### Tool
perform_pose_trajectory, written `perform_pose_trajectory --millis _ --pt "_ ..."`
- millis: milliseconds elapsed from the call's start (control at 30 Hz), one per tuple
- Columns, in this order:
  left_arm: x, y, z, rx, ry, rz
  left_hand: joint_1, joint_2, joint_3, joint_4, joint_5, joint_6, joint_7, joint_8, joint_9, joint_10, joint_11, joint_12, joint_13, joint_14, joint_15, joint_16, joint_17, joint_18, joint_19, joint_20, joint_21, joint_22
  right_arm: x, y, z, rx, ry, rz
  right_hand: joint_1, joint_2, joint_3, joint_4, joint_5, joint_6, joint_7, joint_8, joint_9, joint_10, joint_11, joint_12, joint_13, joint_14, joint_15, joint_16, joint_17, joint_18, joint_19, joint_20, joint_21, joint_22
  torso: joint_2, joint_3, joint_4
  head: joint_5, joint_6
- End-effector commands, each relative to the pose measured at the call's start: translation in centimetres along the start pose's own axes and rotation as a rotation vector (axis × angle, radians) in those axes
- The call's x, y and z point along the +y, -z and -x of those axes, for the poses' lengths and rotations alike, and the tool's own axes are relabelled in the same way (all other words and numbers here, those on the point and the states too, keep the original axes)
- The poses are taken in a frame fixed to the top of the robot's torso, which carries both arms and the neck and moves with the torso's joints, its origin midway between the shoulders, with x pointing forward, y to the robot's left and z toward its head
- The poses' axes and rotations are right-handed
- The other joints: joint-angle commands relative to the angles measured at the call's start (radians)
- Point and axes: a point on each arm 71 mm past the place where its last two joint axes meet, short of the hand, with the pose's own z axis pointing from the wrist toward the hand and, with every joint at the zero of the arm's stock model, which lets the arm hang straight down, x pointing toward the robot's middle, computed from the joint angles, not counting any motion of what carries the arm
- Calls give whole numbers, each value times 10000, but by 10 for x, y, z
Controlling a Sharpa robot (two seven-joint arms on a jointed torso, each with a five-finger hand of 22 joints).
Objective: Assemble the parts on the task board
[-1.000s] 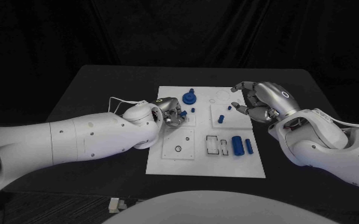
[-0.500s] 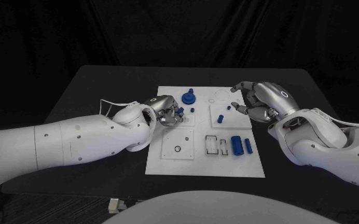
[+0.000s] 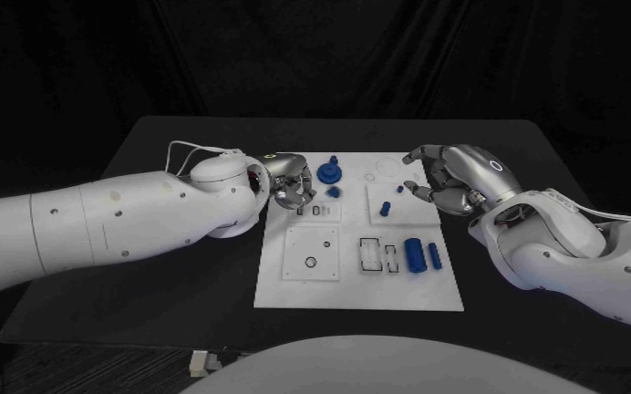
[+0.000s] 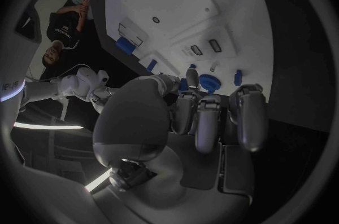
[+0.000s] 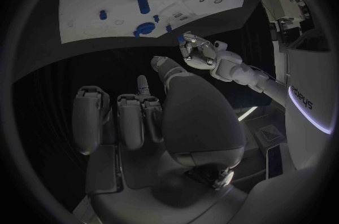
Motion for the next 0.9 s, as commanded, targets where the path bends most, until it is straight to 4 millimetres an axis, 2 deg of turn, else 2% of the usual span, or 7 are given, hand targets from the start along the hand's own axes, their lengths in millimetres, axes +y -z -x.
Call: perform_pose_trajectory --millis 33,267,533,600,667,867,900 --pt "1 -1 -2 2495 -1244 571 -48 3 293 -320 -45 219 -164 68 57 129 15 139 939 1038 -47 65 2634 -9 55 -23 95 2041 -1 2 -3 215 -29 -118 -43 98 -18 69 66 47 6 65 -16 740 -42 -42 2158 773 -75 -61 1292 143 175 -63 -64 1983 12 0 -6 -19 -2" --pt "-3 -10 20 4264 -2262 1150 -1025 152 1162 -1371 -334 178 -155 266 378 309 13 456 1259 1038 -30 65 2634 -37 105 4 266 2080 -2 4 -7 382 -96 -182 -44 116 -7 82 70 50 5 65 -22 732 -46 -51 2146 771 -78 -66 1283 146 171 -65 -76 1979 1 4 -1 -14 -2" --pt "-17 -21 32 4284 -1437 806 -1479 235 1155 -1604 -517 -11 -86 156 428 118 108 220 1036 1038 35 65 2634 32 -127 49 -16 1982 -2 5 -9 491 -124 -194 -35 130 4 86 74 51 3 64 -28 731 -48 -52 2145 773 -80 -61 1294 148 168 -67 -83 1977 10 4 -8 -73 -2" --pt "-19 -22 34 4011 -1235 640 -1652 311 731 -1572 -1178 -491 36 -437 122 -34 173 15 839 1028 94 55 2620 52 -209 101 -115 1949 -3 6 -8 497 -114 -201 -29 129 7 83 73 51 2 64 -30 731 -50 -53 2144 774 -81 -60 1296 150 164 -67 -92 1974 6 5 -11 -104 -2" --pt "-20 -21 37 3526 -915 355 -1626 290 415 -1658 -1482 -479 69 -593 8 -147 179 -141 694 957 104 -10 2524 48 -197 114 -99 1956 -4 7 -8 492 -100 -201 3 111 14 70 23 63 -4 69 -40 727 -56 -57 2139 773 -88 -62 1294 149 167 -72 -91 1976 7 9 -20 -145 -2" --pt "-20 -14 45 2147 -109 -555 -1146 433 -1405 -1237 -1526 -742 220 -2075 -1428 -379 267 -518 320 837 134 -130 2351 27 -139 169 -46 1979 -12 15 0 369 187 -259 -68 56 -124 286 -1106 421 -76 188 -103 801 -123 29 2242 807 -134 4 1417 118 241 -121 16 2028 17 3 -33 -210 -2" --pt "-20 -13 46 2048 -53 -628 -1146 433 -1405 -1237 -1526 -742 220 -2075 -1428 -379 267 -518 320 837 134 -130 2351 27 -139 169 -46 1979 -13 16 1 342 244 -264 -68 56 -124 286 -1106 421 -76 188 -103 801 -123 29 2242 807 -134 4 1417 118 241 -121 16 2028 16 3 -30 -216 -2"
